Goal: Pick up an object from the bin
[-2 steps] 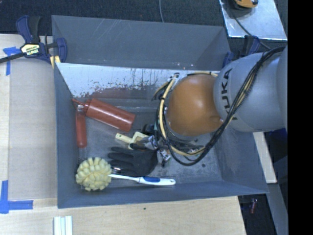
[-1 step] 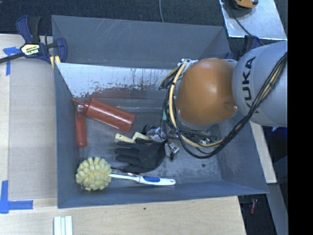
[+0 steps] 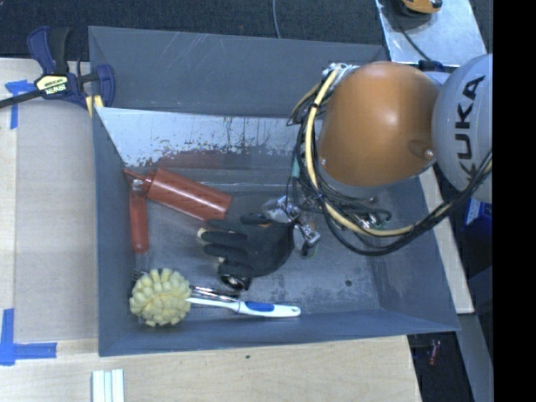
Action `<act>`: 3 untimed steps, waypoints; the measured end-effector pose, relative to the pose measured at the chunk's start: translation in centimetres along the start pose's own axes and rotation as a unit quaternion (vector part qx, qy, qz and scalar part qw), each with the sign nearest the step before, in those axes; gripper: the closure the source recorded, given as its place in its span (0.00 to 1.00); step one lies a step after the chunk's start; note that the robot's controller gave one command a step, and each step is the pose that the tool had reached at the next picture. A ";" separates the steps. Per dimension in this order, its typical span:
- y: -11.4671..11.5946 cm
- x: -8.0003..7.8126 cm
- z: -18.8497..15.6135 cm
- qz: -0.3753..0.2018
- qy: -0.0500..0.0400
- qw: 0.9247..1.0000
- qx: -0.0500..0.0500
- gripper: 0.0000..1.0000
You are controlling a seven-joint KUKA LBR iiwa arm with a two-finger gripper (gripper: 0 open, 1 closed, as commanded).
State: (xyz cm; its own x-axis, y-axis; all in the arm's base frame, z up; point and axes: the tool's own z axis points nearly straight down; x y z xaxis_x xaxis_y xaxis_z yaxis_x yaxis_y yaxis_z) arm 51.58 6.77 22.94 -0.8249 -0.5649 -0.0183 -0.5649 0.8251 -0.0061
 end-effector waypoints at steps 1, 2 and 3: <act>1.1 -0.5 5.6 -0.073 -0.004 0.997 0.003 1.00; 3.0 -2.9 11.1 -0.099 -0.009 0.995 0.006 1.00; 2.3 -2.7 14.5 -0.185 -0.010 0.983 0.010 1.00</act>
Offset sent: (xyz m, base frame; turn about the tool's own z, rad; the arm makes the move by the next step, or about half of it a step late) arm 0.0083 0.0401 -0.1088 -0.1964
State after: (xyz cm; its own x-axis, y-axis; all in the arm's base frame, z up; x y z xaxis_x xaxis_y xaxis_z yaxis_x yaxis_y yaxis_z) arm 52.75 10.31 8.47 -0.5619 -0.8267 -0.0311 -0.8259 0.5627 -0.0355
